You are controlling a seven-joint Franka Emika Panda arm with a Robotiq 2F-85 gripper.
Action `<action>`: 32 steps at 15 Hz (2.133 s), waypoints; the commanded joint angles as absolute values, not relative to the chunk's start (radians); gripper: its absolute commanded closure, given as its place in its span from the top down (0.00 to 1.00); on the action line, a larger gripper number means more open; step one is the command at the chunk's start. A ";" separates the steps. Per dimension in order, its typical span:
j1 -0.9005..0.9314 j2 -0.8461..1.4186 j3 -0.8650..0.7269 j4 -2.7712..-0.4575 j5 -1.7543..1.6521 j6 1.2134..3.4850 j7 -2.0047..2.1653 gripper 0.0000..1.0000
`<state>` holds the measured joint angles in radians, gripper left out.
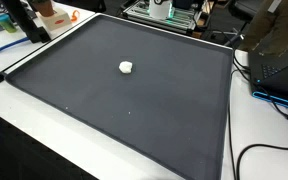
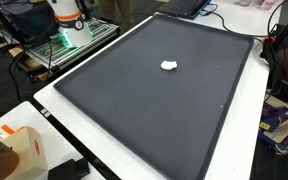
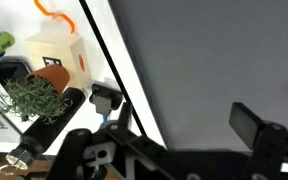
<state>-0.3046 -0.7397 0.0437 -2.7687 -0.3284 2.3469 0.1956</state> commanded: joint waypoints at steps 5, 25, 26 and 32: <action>-0.237 -0.716 0.023 -2.771 -0.309 2.398 0.156 1.00; -0.002 -0.233 0.045 -2.706 -0.208 2.948 -0.011 1.00; 0.011 -0.185 0.042 -2.702 -0.171 3.013 0.002 1.00; 0.112 0.074 0.031 -2.658 0.007 3.241 -0.037 1.00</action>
<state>0.0699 -0.0483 0.0415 -2.6948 -0.0570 3.1608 0.0027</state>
